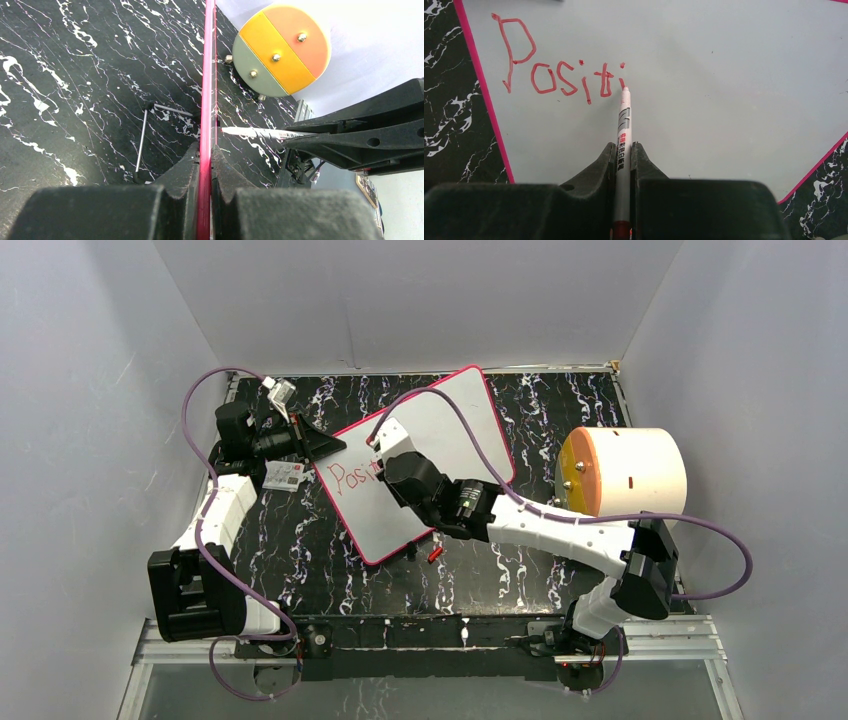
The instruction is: Write a sentence on the whiteboard
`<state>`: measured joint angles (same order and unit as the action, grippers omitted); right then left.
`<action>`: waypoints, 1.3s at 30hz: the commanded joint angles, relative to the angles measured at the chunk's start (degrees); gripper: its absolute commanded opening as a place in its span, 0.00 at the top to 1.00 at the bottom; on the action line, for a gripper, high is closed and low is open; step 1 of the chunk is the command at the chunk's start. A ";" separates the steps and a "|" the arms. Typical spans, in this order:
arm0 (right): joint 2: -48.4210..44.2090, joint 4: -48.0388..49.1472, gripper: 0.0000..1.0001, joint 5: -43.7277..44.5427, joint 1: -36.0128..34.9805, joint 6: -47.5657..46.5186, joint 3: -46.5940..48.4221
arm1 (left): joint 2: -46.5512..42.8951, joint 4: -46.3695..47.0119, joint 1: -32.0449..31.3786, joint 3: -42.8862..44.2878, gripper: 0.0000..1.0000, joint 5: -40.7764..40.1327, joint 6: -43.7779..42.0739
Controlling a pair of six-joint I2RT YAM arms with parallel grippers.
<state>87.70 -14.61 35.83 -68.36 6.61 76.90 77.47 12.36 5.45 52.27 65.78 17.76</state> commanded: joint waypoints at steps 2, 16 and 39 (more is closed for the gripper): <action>-2.64 4.04 1.00 0.96 1.12 -0.92 -0.20 | 1.37 -3.83 0.35 -0.50 1.00 -6.71 -5.09; -3.74 6.70 1.00 0.19 2.10 -0.70 -1.95 | 1.44 -3.83 0.35 -0.59 1.00 -6.66 -5.10; -1.39 7.84 1.00 -1.00 2.36 -1.24 -0.29 | 1.31 -3.75 0.35 -0.59 1.00 -6.56 -5.02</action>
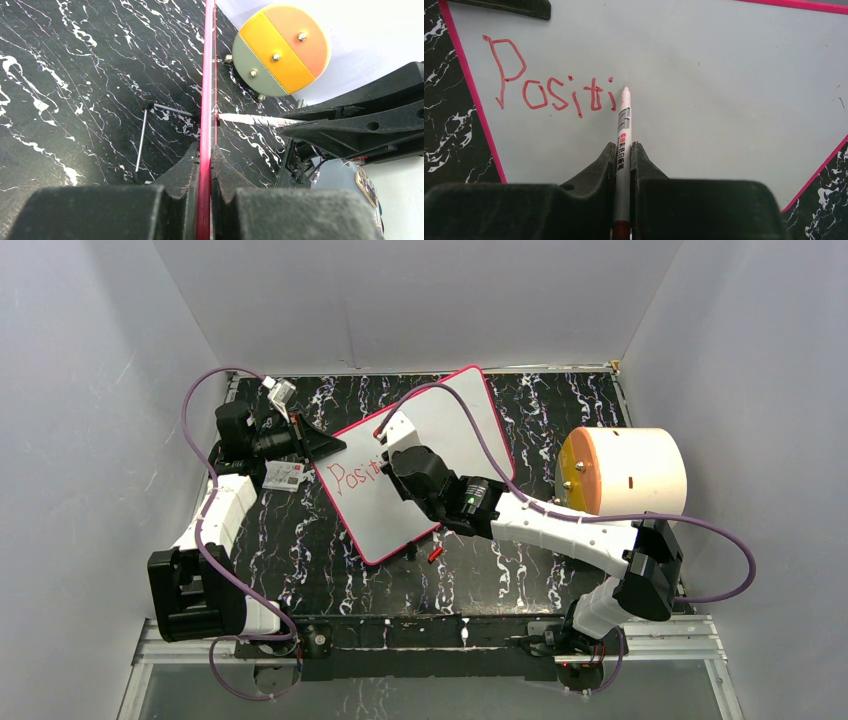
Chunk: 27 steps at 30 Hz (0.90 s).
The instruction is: Write a sentence on the whiteboard
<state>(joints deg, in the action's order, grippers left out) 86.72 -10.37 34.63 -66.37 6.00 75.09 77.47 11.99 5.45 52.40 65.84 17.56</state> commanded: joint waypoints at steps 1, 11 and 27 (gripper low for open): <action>-0.15 3.60 1.00 0.07 0.45 -0.70 1.73 | 1.29 -3.38 0.35 -0.67 1.00 -6.49 -4.82; 2.56 2.01 1.00 -0.22 0.77 -0.26 2.76 | 1.13 -3.38 0.30 -0.55 1.00 -6.05 -4.73; -0.30 -2.29 1.00 1.46 0.72 0.85 0.30 | 1.36 -3.35 0.34 -0.73 1.00 -6.51 -4.90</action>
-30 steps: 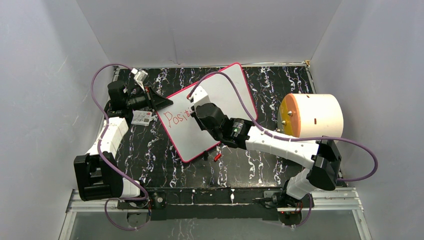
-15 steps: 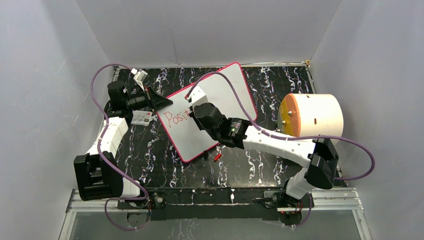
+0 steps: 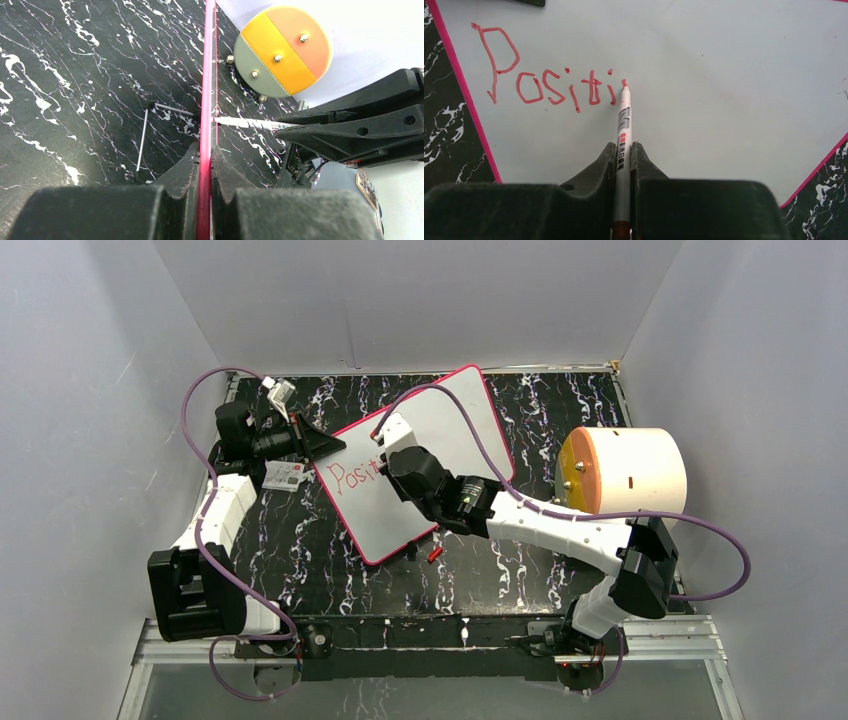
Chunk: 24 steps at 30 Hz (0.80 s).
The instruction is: Write a sentence on the whiteboard
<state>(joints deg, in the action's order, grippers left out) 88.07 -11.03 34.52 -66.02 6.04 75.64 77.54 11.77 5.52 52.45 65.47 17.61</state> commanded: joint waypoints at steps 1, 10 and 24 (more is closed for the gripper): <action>-1.67 -1.63 1.00 1.54 0.35 0.89 -0.31 | 1.42 -3.15 0.28 -0.70 1.00 -6.09 -4.95; -1.15 -2.32 1.00 0.74 0.38 1.62 0.08 | 1.14 -3.24 0.27 -0.74 1.00 -5.98 -5.01; -1.54 -3.12 1.00 0.72 0.42 2.04 0.04 | 1.34 -3.42 0.25 -0.68 1.00 -6.10 -5.13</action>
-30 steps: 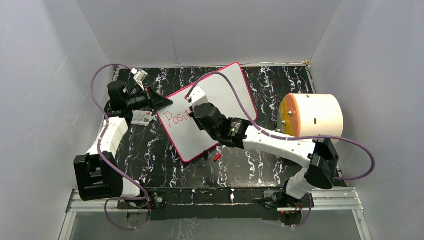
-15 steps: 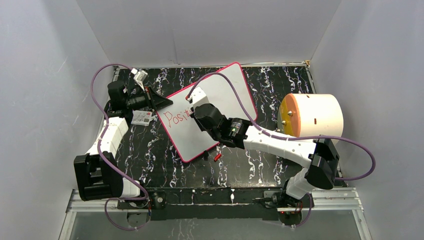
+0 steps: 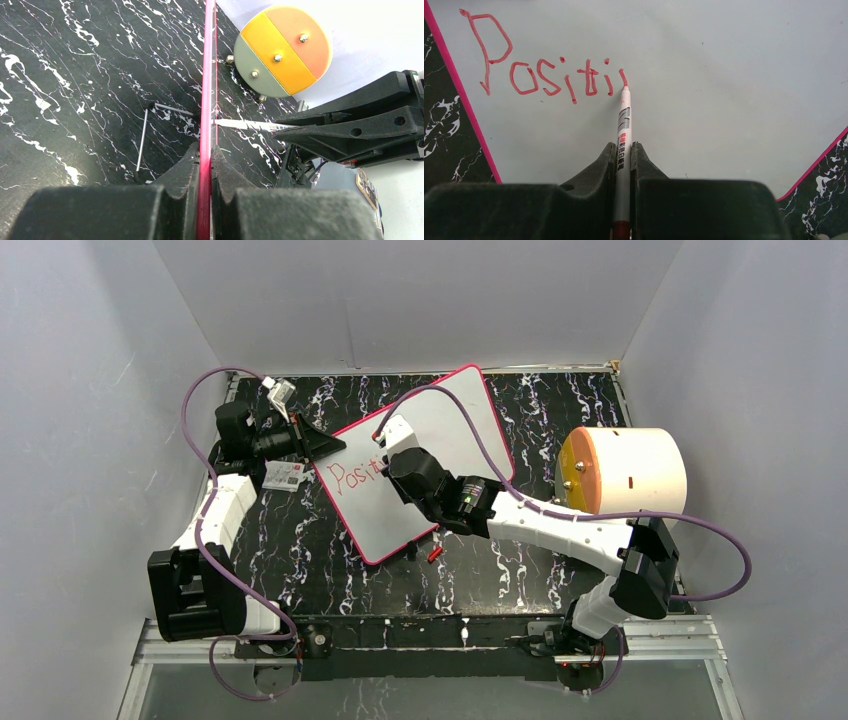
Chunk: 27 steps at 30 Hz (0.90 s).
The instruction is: Write a sentence on the whiteboard
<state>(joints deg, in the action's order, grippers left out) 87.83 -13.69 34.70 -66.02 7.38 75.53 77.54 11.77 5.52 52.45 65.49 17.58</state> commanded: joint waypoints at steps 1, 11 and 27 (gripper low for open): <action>-1.45 -0.46 1.00 0.59 0.37 0.90 -0.02 | 1.38 -3.44 0.27 -0.62 1.00 -5.88 -5.03; -2.22 -0.17 1.00 0.74 0.38 1.54 -1.08 | 1.65 -3.42 0.22 -0.60 1.00 -5.74 -4.91; -2.89 4.39 1.00 3.09 0.40 0.54 -2.40 | 1.72 -3.42 0.19 -0.61 1.00 -5.61 -5.02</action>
<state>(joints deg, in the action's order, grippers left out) 86.96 -12.88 35.46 -66.02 8.16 73.65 77.54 11.75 5.52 52.49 65.56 17.56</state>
